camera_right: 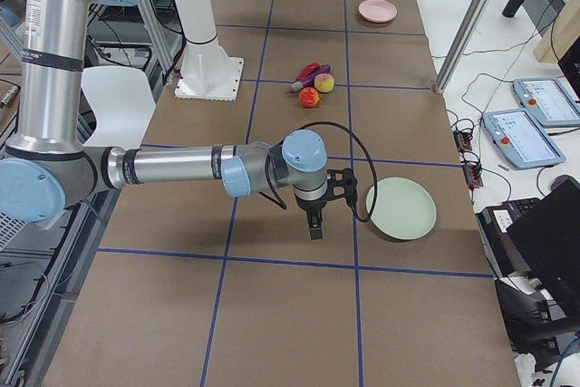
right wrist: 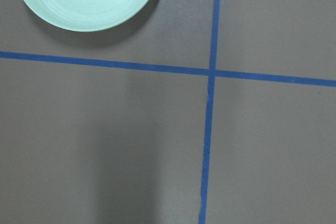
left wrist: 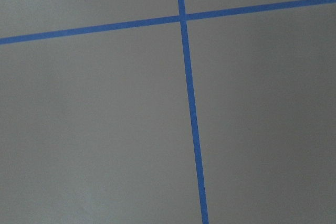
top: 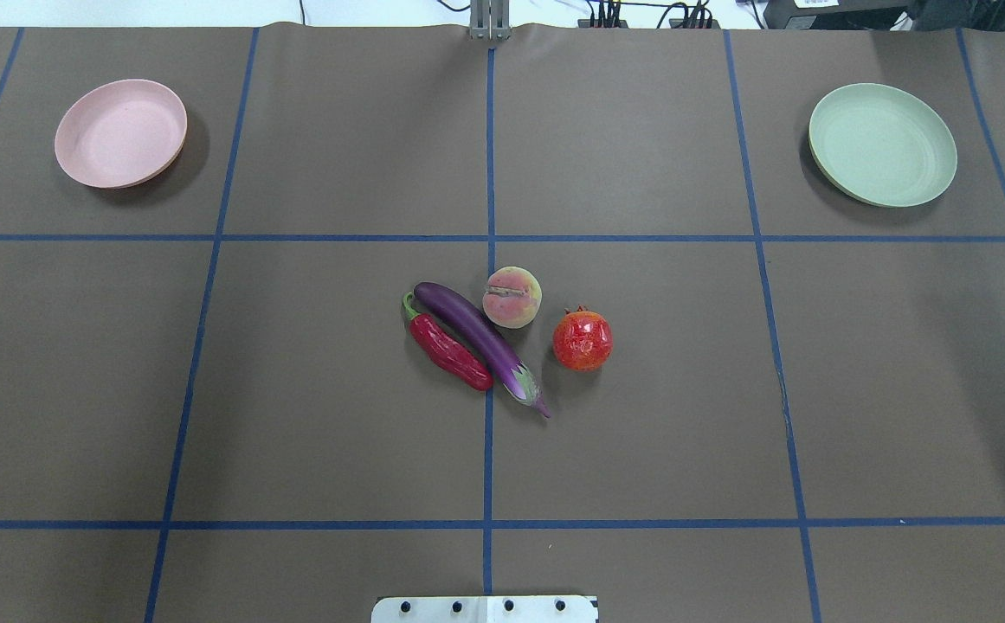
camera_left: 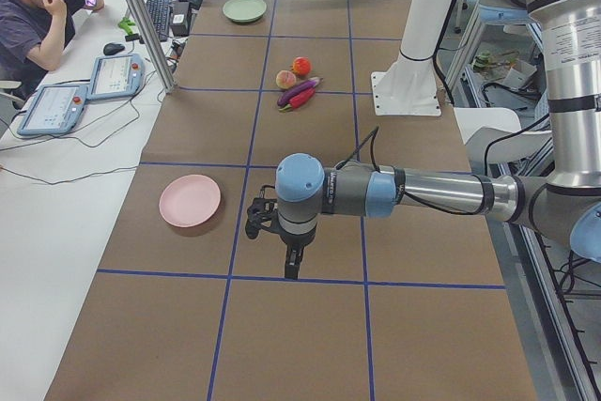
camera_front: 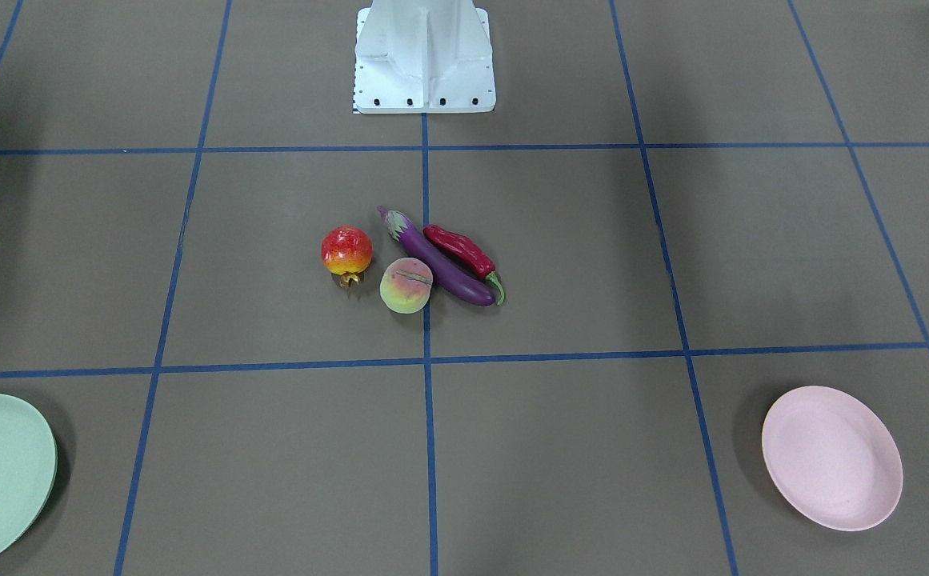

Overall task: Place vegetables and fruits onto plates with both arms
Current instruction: 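Move the right gripper from rest toward the center of the table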

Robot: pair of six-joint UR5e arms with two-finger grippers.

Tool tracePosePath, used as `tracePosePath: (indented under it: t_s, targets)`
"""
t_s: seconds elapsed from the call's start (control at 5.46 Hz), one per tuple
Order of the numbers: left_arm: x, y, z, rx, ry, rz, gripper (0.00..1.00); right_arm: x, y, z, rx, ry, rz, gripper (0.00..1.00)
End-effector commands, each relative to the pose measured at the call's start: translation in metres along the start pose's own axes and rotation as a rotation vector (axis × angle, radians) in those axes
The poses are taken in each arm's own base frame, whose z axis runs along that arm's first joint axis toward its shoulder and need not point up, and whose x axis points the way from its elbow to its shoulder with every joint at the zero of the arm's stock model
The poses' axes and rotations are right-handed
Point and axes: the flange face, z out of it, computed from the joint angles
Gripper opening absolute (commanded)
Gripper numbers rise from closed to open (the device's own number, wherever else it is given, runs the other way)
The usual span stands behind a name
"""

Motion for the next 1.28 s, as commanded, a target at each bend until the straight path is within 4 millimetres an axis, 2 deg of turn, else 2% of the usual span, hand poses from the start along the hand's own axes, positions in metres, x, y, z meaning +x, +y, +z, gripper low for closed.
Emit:
tracePosePath:
  t_s: [0.0,0.18,0.37,0.55,0.73,0.92,1.1]
  targets:
    - [-0.001,-0.068,-0.005,0.051,0.0,0.05,1.0,-0.006,-0.012,0.001,0.033,-0.033,-0.043,1.0]
    - [0.0,-0.069,-0.006,0.054,0.001,0.053,1.0,-0.035,-0.024,0.012,0.029,-0.052,-0.115,1.0]
    - [0.005,-0.073,-0.01,0.087,0.0,0.091,1.0,-0.11,-0.087,0.021,0.044,-0.102,-0.223,1.0]
    - [0.01,-0.076,-0.003,0.099,0.002,0.121,1.0,-0.188,-0.108,0.041,0.007,-0.15,-0.102,1.0]
    - [0.015,-0.078,0.002,0.09,0.006,0.131,1.0,-0.273,-0.129,0.046,-0.005,-0.197,-0.001,1.0]
    - [0.017,-0.079,0.003,0.088,0.007,0.135,1.0,-0.36,-0.122,0.056,-0.01,-0.218,0.069,1.0]
    - [0.018,-0.078,0.004,0.086,0.008,0.138,1.0,-0.465,-0.103,0.08,0.009,-0.21,0.165,1.0]
